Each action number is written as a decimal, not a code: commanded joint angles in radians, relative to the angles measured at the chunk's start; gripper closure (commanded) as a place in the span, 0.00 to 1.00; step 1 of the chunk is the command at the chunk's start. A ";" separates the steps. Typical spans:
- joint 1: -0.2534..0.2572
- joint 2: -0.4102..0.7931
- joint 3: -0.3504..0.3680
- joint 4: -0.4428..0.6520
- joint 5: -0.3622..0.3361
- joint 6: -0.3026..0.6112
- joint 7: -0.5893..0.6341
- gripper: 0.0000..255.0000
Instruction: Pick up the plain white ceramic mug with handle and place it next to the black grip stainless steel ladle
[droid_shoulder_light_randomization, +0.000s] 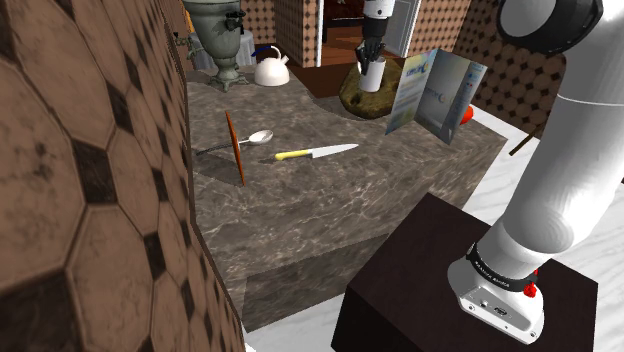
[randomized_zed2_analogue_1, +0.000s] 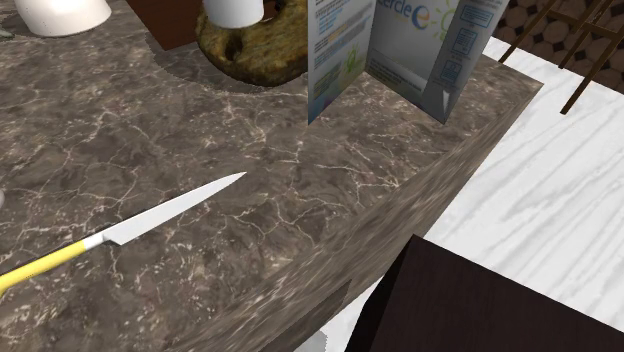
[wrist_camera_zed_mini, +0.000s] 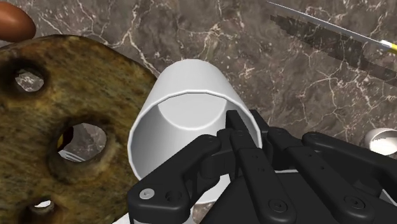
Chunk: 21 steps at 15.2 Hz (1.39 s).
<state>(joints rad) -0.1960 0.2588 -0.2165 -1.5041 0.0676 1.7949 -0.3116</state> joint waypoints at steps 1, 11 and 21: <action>0.020 0.009 0.012 0.017 -0.003 -0.008 0.033 1.00; 0.149 0.111 0.081 0.169 -0.016 -0.055 0.238 1.00; 0.267 0.359 0.133 0.564 -0.024 -0.199 0.421 1.00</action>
<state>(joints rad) 0.0576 0.5717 -0.0889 -1.0180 0.0441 1.6266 0.0883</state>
